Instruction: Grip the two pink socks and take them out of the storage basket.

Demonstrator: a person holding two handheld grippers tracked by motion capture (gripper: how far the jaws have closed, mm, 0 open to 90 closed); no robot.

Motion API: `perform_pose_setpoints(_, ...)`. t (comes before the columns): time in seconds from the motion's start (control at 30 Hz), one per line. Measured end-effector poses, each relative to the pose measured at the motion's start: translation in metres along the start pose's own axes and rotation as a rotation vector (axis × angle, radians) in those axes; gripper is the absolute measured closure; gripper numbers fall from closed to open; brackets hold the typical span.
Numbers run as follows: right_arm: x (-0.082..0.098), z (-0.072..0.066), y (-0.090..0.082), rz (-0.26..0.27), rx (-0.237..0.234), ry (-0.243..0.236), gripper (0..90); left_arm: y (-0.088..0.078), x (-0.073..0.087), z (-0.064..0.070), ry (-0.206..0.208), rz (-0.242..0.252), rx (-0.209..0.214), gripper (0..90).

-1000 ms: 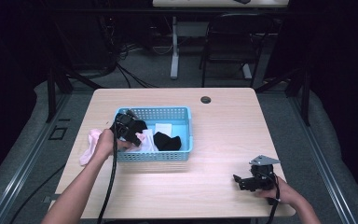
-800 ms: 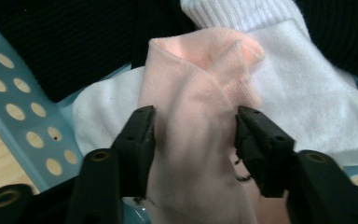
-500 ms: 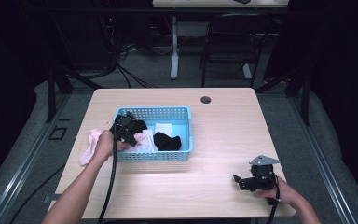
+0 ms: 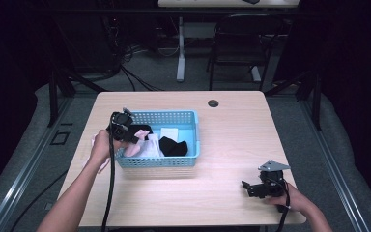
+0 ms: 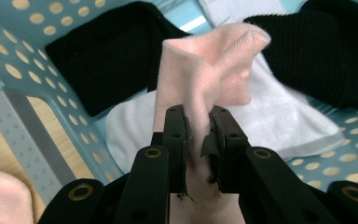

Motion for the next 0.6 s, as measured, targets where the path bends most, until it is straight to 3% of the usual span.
perform_pose_setpoints(0.6,0.0,0.0,0.0,-0.003,0.003,0.0,0.0,-0.042,-0.014,-0.003,0.012,0.054,0.024,78.0)
Point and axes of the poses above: each handheld gripper's, and its own axes: y roughly forward along the jaws, x roughly out of its underside, z roughly to its right, the point moved 6 cm from there along y, roughly forward along the jaws, and after that the axes turned 11 degrees about z, right-handed, at the moved point
